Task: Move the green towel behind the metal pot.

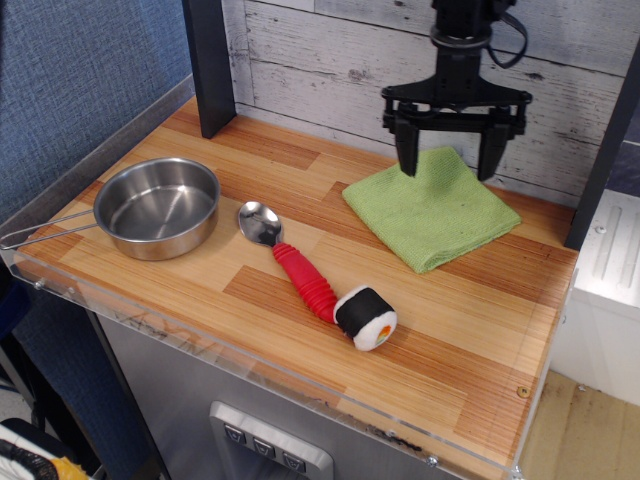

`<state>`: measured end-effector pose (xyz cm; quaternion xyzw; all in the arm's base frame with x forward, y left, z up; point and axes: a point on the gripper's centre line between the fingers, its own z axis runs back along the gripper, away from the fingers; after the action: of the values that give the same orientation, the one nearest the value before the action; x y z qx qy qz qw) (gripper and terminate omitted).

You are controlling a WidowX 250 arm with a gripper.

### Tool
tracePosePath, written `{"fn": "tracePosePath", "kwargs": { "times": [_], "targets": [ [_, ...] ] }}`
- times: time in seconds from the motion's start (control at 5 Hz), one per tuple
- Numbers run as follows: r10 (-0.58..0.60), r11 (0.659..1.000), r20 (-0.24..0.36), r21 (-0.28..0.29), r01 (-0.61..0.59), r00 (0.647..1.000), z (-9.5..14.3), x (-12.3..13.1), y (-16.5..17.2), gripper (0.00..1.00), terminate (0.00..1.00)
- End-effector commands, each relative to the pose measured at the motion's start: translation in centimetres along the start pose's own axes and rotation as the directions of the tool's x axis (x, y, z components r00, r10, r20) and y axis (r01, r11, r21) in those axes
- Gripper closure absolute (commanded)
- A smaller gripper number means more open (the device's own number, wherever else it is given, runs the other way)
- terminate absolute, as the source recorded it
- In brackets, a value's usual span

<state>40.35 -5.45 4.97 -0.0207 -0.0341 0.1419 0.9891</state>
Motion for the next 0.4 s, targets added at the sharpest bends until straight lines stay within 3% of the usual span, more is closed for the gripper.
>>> {"fn": "tracePosePath", "kwargs": {
  "times": [0.0, 0.2],
  "targets": [
    [-0.027, 0.999, 0.094, 0.039, 0.023, 0.995, -0.9, -0.1, -1.2, 0.0, 0.0],
    [-0.052, 0.998, 0.084, 0.043, 0.049, 0.995, -2.1, -0.3, -1.1, 0.0, 0.0]
  ]
}}
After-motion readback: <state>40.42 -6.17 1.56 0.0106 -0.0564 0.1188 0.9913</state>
